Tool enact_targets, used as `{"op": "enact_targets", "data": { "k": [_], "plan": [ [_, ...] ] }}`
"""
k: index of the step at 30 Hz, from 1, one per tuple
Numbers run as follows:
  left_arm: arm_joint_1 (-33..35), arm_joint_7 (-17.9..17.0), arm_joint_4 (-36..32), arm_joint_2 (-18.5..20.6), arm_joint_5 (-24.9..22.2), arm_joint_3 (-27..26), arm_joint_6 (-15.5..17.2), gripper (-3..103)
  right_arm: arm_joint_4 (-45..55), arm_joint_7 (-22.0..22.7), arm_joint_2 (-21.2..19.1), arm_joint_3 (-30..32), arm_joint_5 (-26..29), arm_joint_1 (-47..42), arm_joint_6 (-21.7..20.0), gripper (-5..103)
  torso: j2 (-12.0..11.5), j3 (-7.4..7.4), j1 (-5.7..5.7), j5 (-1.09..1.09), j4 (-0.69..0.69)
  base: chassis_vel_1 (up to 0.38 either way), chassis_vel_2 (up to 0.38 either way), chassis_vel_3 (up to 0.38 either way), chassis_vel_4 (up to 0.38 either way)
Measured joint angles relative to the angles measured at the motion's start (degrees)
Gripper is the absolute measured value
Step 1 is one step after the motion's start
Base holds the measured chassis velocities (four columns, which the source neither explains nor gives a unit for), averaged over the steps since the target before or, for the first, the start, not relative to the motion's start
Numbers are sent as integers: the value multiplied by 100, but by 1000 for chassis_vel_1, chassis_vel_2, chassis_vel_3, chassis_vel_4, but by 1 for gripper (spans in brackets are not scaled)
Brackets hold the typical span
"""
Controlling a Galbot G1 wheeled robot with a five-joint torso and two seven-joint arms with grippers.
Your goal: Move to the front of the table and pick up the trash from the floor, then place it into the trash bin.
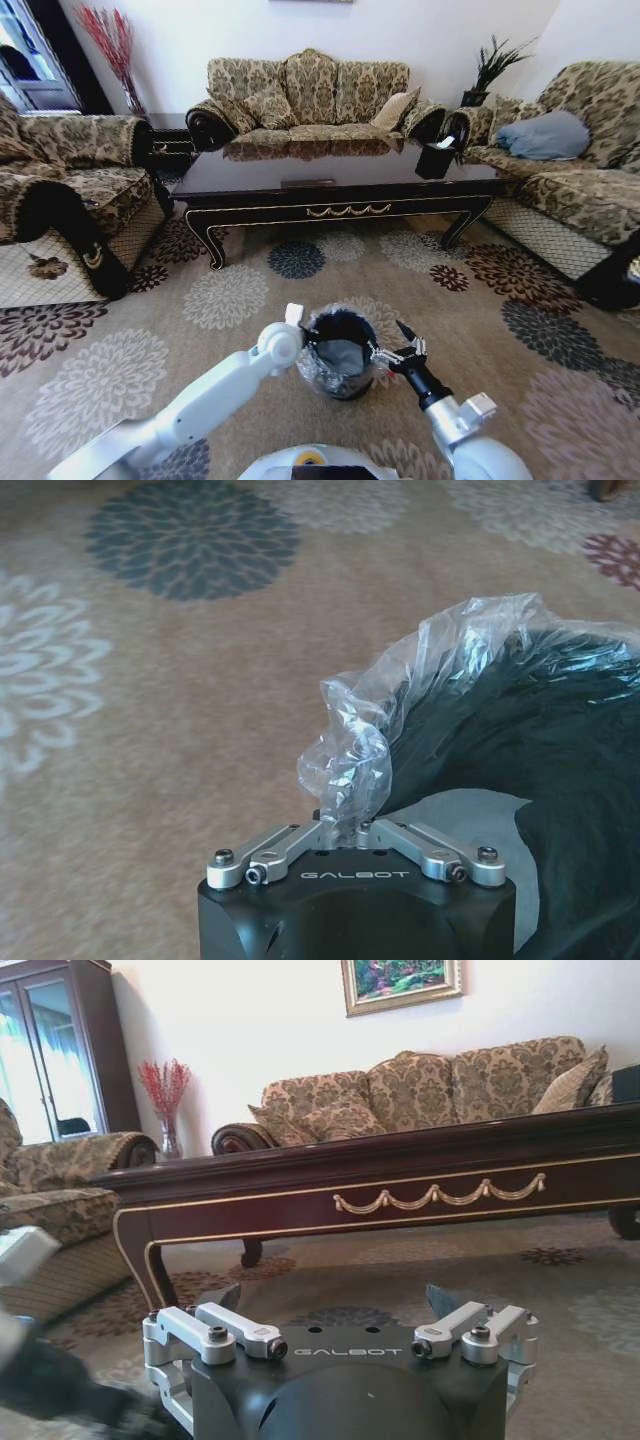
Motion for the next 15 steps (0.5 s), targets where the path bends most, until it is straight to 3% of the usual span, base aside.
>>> {"op": "enact_targets", "data": {
  "k": [11, 15],
  "plan": [
    [786, 321, -270, 695, 145, -1232, 2, 2, -1253, -157, -171, 19, -157, 469, 250, 100, 0, 0, 0, 1, 0, 0, 0, 0, 0],
    [1158, 427, -296, 782, 207, -1608, 2, 2, -1653, -225, -225, 13, -147, 587, 310, 100, 0, 0, 0, 0, 1, 0, 0, 0, 0]
  ]
}}
